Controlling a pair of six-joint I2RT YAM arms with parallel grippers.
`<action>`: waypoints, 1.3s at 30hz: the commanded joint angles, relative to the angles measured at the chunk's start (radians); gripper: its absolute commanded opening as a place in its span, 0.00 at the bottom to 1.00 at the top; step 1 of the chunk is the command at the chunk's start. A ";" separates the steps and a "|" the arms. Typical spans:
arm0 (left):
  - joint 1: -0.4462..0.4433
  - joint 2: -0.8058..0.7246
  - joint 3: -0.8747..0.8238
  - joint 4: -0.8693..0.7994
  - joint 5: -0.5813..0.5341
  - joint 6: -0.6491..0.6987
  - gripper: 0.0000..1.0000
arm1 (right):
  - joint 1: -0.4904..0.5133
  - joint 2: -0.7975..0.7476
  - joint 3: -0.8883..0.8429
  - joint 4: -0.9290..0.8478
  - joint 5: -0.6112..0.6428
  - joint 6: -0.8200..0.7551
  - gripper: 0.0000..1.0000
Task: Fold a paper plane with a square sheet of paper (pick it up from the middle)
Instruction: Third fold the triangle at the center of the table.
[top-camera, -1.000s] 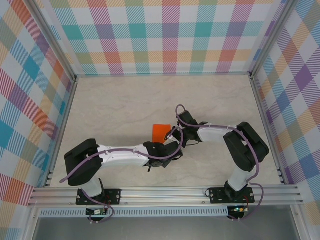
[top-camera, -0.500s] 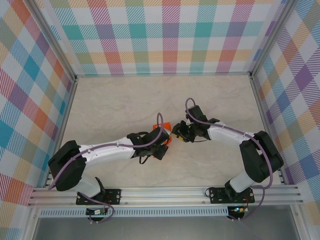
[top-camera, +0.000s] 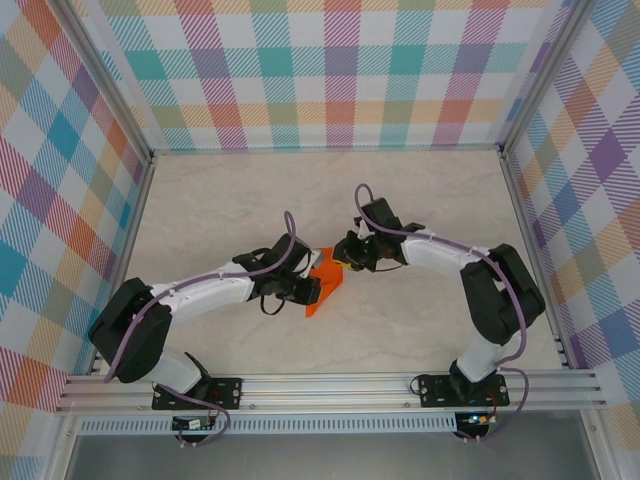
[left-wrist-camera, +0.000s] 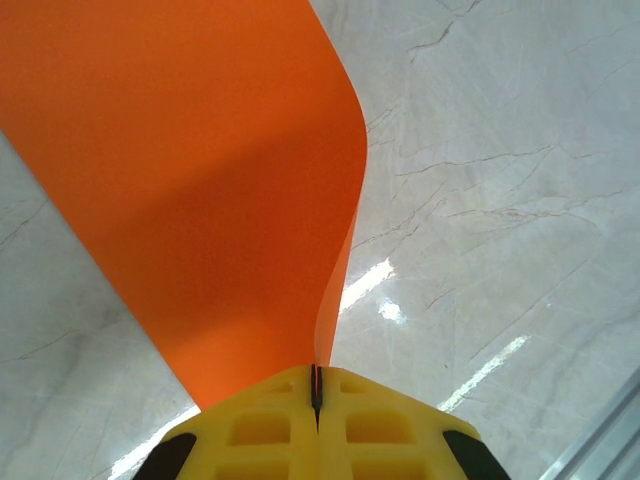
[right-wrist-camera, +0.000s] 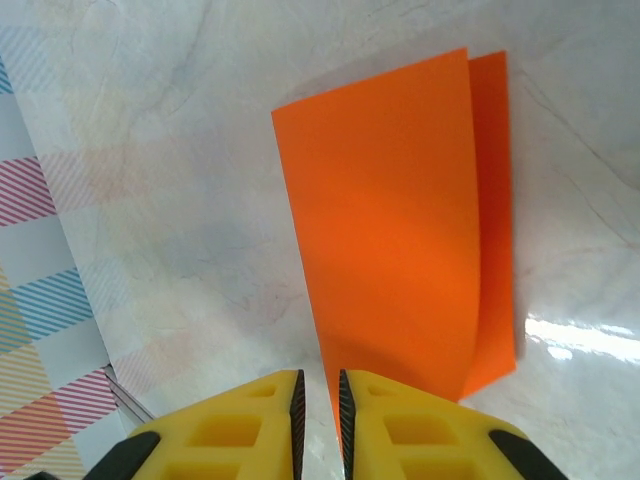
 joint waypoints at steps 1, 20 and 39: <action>0.031 -0.001 -0.011 0.023 0.086 0.005 0.00 | 0.006 0.069 0.057 -0.016 -0.043 -0.034 0.17; 0.085 0.085 0.020 0.001 0.146 0.033 0.00 | 0.011 0.287 0.213 -0.189 0.041 -0.140 0.16; 0.108 0.144 0.080 -0.049 0.085 0.067 0.00 | 0.015 0.324 0.256 -0.255 0.083 -0.270 0.16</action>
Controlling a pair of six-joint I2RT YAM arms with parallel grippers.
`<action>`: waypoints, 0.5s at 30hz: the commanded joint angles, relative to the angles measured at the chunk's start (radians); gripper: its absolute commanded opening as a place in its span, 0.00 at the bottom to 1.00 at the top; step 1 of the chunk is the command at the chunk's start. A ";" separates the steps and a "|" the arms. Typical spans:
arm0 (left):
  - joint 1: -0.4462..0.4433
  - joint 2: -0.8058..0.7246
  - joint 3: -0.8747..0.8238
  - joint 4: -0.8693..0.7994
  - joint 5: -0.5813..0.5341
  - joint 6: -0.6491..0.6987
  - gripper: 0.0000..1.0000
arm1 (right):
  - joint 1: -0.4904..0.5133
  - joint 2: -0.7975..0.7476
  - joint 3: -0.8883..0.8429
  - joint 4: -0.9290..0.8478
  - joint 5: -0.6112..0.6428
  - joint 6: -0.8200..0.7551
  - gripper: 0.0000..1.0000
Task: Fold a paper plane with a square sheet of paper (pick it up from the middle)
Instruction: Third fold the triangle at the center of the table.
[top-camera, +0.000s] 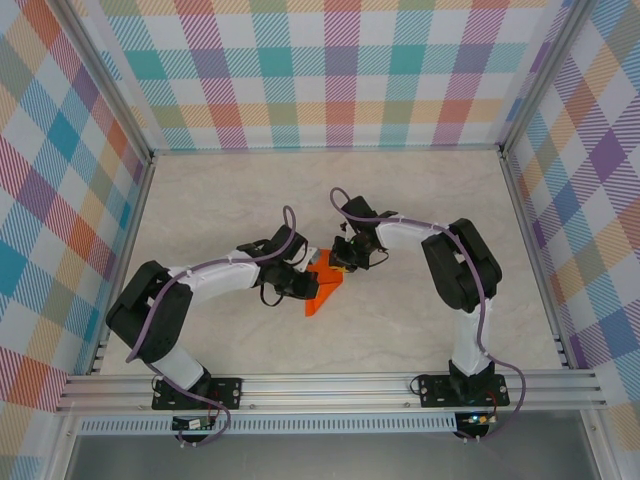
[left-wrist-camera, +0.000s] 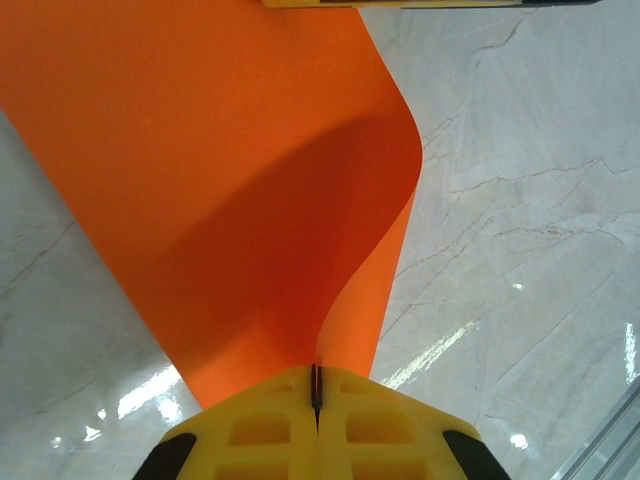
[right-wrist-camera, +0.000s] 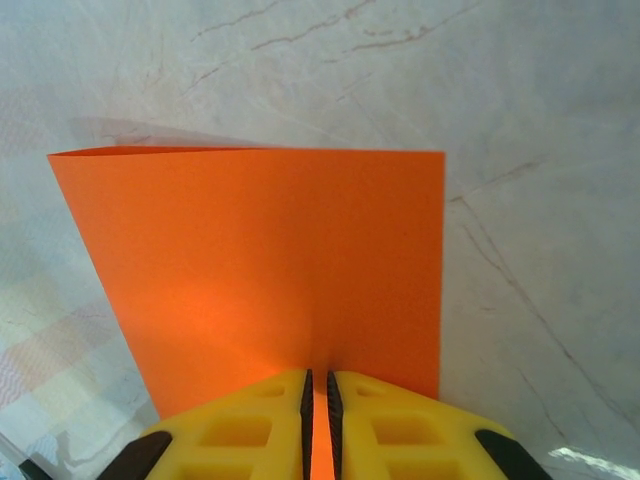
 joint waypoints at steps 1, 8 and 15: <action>0.019 0.017 0.035 -0.035 -0.018 0.025 0.00 | 0.006 0.035 0.028 -0.057 0.025 -0.073 0.16; 0.024 0.039 0.057 -0.060 -0.059 0.031 0.00 | 0.006 0.052 0.050 -0.071 0.009 -0.103 0.16; 0.029 0.050 0.064 -0.052 -0.075 0.035 0.00 | 0.006 0.054 0.056 -0.092 0.024 -0.109 0.17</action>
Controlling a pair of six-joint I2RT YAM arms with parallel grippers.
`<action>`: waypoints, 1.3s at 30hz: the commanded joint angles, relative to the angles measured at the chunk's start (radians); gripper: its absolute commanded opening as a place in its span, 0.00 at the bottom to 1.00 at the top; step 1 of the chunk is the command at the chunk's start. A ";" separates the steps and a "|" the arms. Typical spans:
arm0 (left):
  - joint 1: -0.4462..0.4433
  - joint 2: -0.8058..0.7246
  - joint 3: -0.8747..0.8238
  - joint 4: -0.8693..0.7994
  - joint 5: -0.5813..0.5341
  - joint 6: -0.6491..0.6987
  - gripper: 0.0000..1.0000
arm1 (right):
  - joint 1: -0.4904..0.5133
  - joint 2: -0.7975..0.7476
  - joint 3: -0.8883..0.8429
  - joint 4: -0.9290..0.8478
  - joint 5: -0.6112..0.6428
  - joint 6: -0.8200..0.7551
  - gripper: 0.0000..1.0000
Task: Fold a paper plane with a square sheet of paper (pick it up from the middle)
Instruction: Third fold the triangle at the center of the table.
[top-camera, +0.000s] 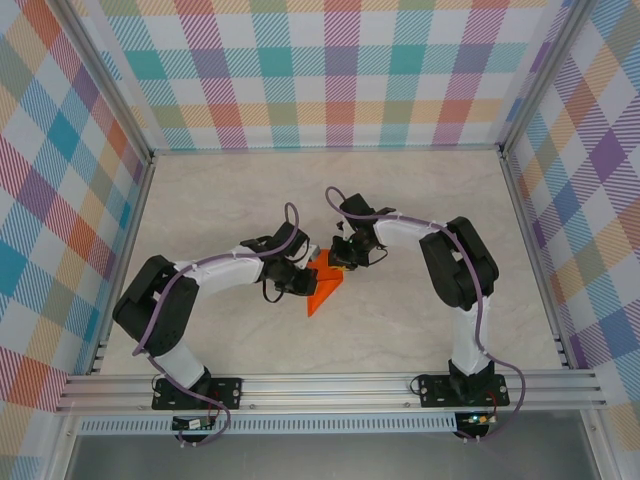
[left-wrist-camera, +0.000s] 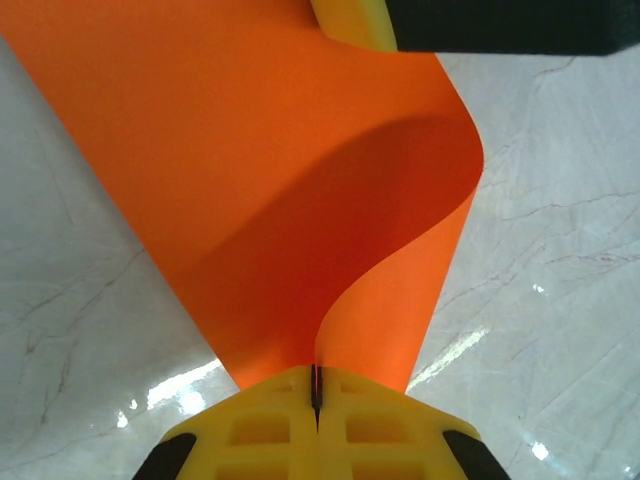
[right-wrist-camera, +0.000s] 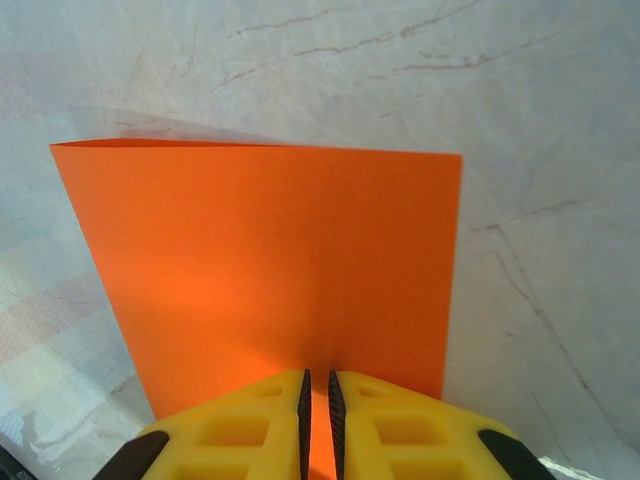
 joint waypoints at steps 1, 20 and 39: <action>0.020 0.001 0.018 -0.015 -0.019 0.019 0.00 | 0.006 0.028 0.011 -0.044 0.025 -0.023 0.17; 0.047 0.037 0.021 -0.006 -0.005 0.029 0.00 | 0.007 0.020 0.003 -0.048 0.027 -0.011 0.17; 0.050 0.062 0.032 -0.005 -0.001 0.037 0.00 | 0.010 0.024 -0.003 -0.049 0.027 -0.006 0.17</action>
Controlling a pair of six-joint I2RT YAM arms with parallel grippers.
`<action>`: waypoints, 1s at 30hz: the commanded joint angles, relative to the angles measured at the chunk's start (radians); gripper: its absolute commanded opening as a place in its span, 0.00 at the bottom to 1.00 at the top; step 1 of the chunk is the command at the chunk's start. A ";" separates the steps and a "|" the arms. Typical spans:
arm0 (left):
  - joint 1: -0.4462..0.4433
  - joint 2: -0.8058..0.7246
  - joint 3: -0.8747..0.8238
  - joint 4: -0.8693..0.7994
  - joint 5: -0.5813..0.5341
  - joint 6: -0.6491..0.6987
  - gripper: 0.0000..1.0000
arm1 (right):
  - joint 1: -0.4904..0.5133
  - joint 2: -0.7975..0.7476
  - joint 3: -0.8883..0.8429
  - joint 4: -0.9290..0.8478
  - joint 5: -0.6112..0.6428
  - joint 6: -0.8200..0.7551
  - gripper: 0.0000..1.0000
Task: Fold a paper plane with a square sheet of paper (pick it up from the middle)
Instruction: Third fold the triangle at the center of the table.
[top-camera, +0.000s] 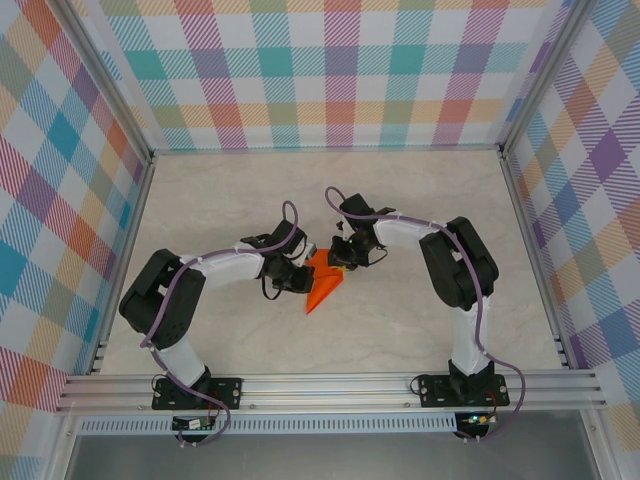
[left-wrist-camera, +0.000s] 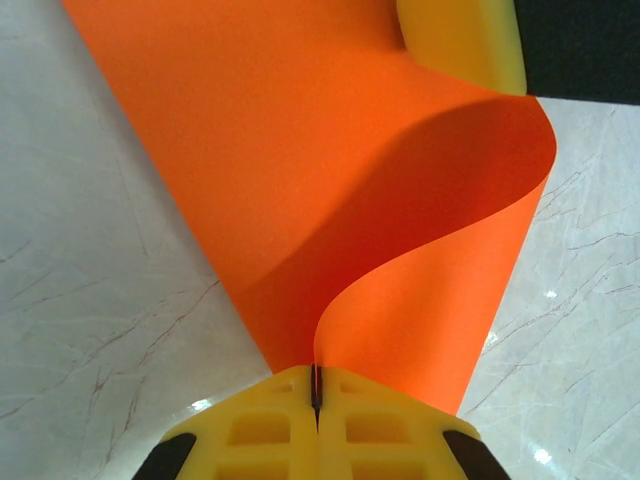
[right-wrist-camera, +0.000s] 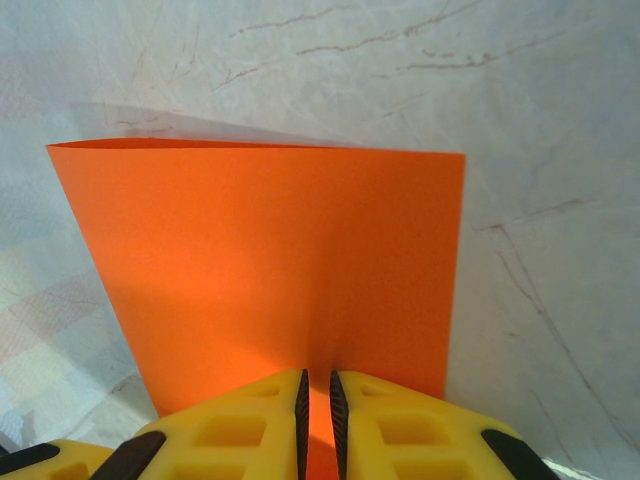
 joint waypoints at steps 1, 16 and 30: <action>0.012 0.014 0.021 -0.016 0.003 0.015 0.00 | 0.009 0.024 -0.005 -0.049 0.028 -0.005 0.17; 0.012 0.042 0.023 -0.025 0.008 0.013 0.01 | 0.012 0.021 -0.011 -0.047 0.028 -0.002 0.18; 0.012 -0.022 0.019 -0.001 0.028 0.009 0.01 | 0.015 0.021 -0.020 -0.041 0.033 -0.002 0.17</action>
